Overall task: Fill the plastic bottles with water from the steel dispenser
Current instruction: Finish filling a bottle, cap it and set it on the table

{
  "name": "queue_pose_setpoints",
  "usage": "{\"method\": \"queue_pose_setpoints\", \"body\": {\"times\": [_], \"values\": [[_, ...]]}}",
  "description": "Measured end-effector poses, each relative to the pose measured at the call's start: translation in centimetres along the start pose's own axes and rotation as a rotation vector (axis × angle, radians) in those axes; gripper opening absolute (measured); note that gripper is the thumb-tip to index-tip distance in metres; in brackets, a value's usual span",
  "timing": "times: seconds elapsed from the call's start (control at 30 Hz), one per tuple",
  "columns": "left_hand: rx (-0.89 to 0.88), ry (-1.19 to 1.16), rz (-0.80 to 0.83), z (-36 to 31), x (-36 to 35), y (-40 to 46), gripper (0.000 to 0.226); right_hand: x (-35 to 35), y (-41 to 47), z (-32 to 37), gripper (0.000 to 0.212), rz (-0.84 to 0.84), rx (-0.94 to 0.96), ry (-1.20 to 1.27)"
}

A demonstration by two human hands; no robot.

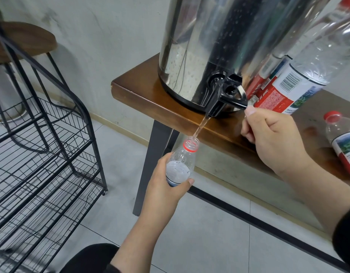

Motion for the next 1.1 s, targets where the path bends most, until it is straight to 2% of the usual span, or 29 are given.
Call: {"method": "queue_pose_setpoints", "body": {"times": [1.1], "values": [[-0.016, 0.036, -0.015, 0.09, 0.15, 0.07, 0.069, -0.06, 0.08, -0.20, 0.053, -0.007, -0.002, 0.001]]}}
Point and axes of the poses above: each hand's wrist, its own y-axis towards the middle knuckle, its own x-axis out of the back of the hand, z = x × y, the point moved 8 cm from there along y, towards the middle knuckle, and after that the axes turned 12 degrees about -z, right-handed, at the moved point
